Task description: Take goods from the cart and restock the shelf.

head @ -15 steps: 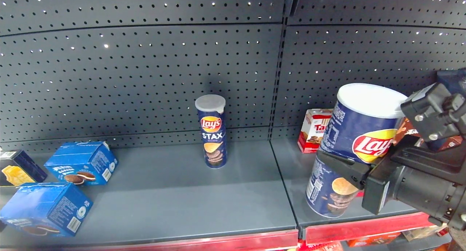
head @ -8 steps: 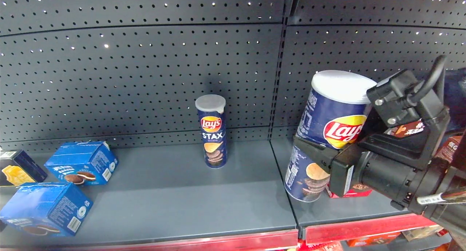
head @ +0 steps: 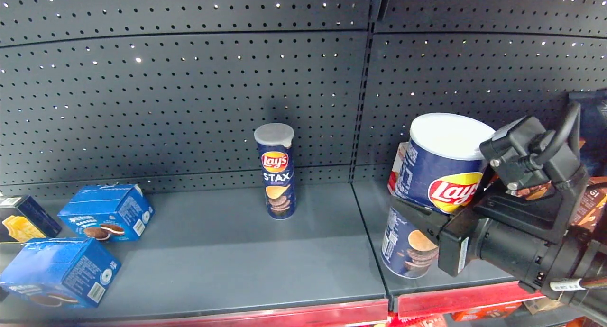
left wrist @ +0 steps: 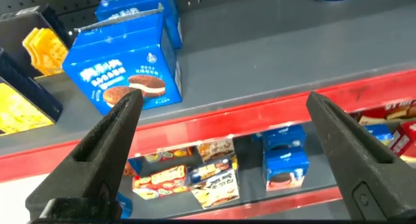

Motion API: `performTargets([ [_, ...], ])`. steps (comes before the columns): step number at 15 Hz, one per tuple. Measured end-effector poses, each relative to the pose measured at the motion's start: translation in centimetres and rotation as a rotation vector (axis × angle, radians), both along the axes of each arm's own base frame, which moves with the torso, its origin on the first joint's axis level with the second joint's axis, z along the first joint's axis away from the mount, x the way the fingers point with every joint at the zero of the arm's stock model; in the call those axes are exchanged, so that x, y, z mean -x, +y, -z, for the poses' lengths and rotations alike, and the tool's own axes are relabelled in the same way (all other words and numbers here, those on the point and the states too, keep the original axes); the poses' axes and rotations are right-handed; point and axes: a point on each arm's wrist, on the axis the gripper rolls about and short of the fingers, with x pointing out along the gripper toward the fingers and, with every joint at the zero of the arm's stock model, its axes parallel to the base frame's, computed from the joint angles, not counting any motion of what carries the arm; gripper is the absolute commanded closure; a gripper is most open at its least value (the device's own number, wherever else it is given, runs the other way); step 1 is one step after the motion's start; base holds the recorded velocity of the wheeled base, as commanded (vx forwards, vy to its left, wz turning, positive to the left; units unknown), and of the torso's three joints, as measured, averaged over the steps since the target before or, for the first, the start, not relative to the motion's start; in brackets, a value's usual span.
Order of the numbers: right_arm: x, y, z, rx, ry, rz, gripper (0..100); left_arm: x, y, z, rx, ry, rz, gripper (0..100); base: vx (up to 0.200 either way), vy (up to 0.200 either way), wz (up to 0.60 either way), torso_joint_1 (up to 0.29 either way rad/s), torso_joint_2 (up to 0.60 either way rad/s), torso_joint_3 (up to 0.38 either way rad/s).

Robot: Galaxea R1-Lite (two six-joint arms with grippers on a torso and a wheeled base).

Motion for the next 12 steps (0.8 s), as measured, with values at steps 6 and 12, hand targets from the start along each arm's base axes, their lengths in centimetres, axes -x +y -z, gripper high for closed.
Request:
performTargets([
  [6,0.5,-0.5,0.3,-0.001,0.003,-0.007,100,-2.3,-0.2,-12.3,0.114,-0.138,0.122,0,0.000,0.000,0.00,0.000,0.00,0.000],
  [12,0.4,-0.5,0.2,-0.008,0.002,-0.009,100,-10.0,-1.8,-17.9,0.107,0.012,0.508,0,0.000,0.000,0.00,0.000,0.00,0.000],
])
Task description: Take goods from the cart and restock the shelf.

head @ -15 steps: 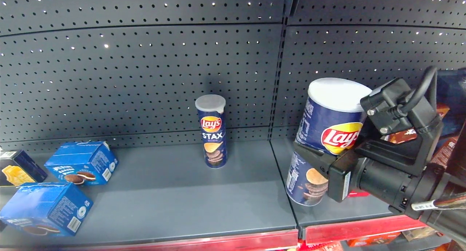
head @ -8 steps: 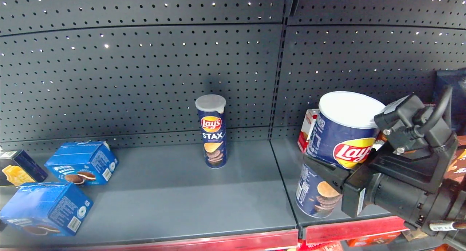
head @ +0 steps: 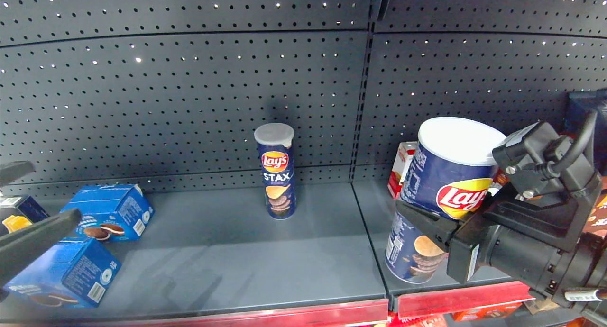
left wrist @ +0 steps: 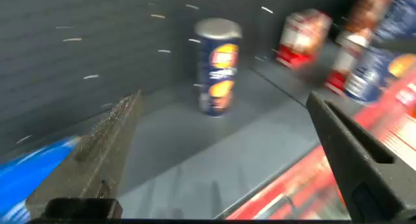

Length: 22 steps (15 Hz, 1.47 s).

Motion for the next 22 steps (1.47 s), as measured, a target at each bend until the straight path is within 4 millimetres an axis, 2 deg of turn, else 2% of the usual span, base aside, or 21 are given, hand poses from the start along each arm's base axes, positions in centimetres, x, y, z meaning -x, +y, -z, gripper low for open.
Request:
performTargets([
  [2,0.0,0.0,0.1,0.001,0.001,0.000,100,-2.7,-0.7,0.3,-0.012,0.015,0.102,0,0.000,0.000,0.00,0.000,0.00,0.000],
  [6,0.0,0.0,0.3,0.007,0.006,-0.001,100,-7.1,-1.7,3.1,-0.047,0.103,0.178,0,0.000,0.000,0.00,0.000,0.00,0.000],
  [9,-0.1,0.1,0.3,0.009,0.008,-0.006,100,-9.4,-2.3,4.9,-0.056,0.151,0.285,0,0.000,0.000,0.00,0.000,0.00,0.000],
  [12,-0.1,0.1,0.4,0.010,0.011,-0.014,100,-11.8,-2.7,6.0,-0.056,0.164,0.315,0,0.000,0.000,0.00,0.000,0.00,0.000],
  [22,-0.3,0.2,0.6,0.019,0.018,-0.013,100,-20.4,-3.5,9.5,-0.036,0.084,0.446,0,0.000,0.000,0.00,0.000,0.00,0.000],
])
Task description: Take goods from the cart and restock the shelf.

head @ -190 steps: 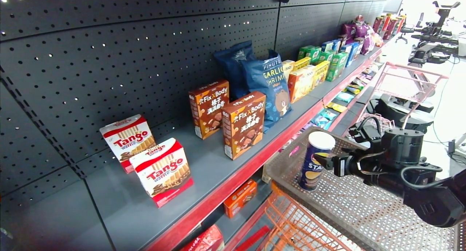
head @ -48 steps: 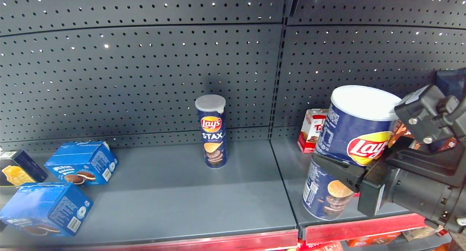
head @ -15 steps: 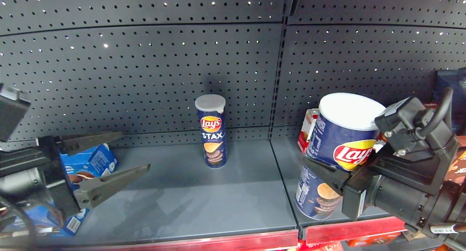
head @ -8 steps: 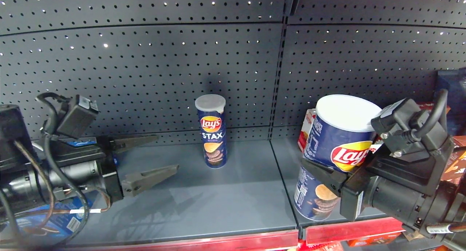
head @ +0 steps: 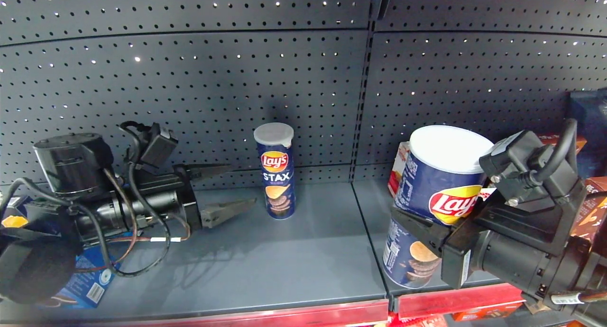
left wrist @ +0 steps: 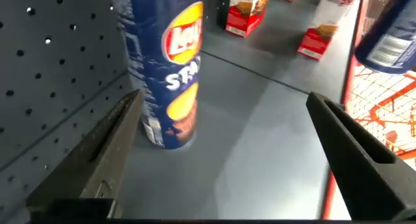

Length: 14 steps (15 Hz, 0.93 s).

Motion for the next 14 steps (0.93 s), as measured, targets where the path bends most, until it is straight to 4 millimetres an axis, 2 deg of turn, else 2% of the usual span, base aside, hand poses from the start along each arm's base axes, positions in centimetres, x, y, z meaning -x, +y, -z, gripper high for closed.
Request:
performTargets([
  [4,0.0,-0.1,0.2,0.006,0.005,0.001,100,-3.1,0.4,1.1,0.010,-0.038,0.002,0,0.000,0.000,0.00,0.000,0.00,0.000],
  [14,-0.2,-0.2,0.5,0.013,0.015,0.003,100,-8.7,0.7,3.0,0.036,-0.046,0.086,0,0.000,0.000,0.00,0.000,0.00,0.000],
])
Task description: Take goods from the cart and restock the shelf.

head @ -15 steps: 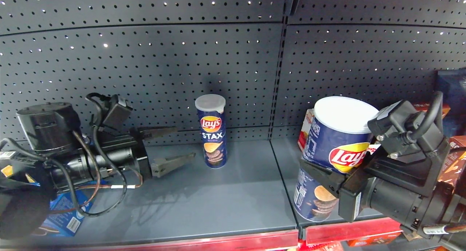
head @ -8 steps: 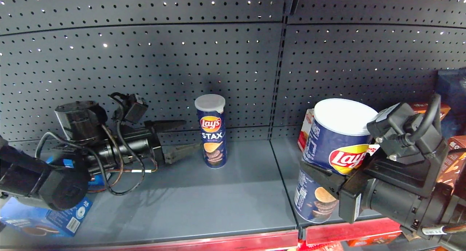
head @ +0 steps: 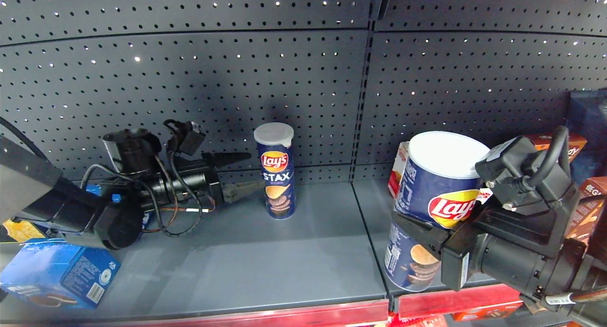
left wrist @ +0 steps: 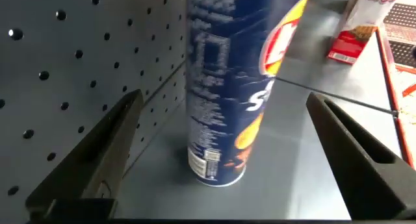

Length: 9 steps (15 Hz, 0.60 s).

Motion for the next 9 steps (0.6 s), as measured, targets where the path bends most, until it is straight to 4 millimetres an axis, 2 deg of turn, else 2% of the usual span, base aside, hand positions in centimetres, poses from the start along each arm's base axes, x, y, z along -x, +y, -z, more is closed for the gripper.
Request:
performTargets([
  [9,-0.3,-0.2,0.1,0.003,0.005,0.016,100,-3.3,-0.1,0.7,0.023,-0.014,0.111,0,0.000,0.000,0.00,0.000,0.00,0.000],
])
